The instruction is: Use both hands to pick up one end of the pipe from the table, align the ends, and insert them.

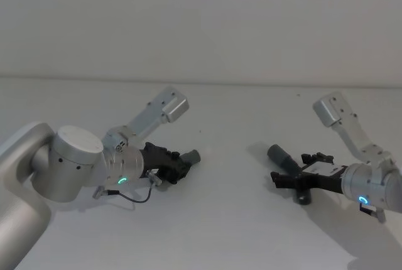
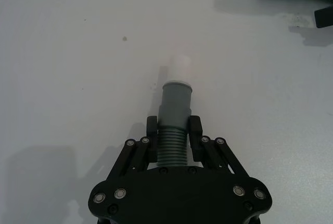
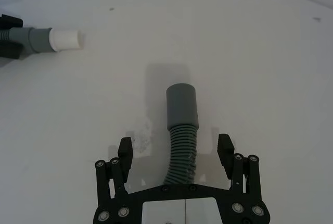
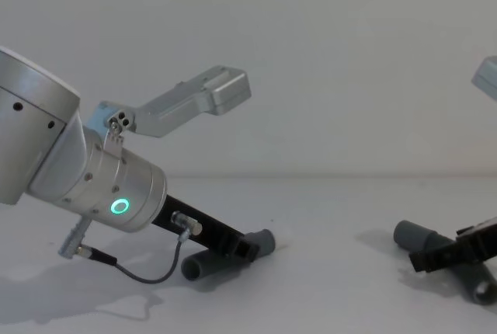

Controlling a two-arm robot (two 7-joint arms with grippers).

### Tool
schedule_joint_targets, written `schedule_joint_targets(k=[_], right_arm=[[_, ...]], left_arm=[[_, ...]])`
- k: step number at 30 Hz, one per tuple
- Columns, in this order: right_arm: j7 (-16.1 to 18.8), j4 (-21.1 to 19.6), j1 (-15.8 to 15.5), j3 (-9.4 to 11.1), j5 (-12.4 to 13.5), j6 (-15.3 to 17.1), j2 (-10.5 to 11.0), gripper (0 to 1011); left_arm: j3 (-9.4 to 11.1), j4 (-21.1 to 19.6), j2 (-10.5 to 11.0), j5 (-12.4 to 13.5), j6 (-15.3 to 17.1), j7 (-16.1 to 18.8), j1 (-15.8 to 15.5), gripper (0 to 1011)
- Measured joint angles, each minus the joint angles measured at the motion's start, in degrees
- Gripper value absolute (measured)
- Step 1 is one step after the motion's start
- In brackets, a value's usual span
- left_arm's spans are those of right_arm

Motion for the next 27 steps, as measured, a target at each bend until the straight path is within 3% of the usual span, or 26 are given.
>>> schedule_joint_targets(k=[16,27], right_arm=[[1.3,-0.3,0.2,-0.6,-0.6,0.5,0.6,984],[1.7,-0.4,0.3,-0.8,-0.8,0.5,0.9,702]], left_arm=[[0.0,0.0,0.0,0.0,0.0,0.0,0.0,343],[0.0,0.0,0.0,0.0,0.0,0.0,0.0,342]])
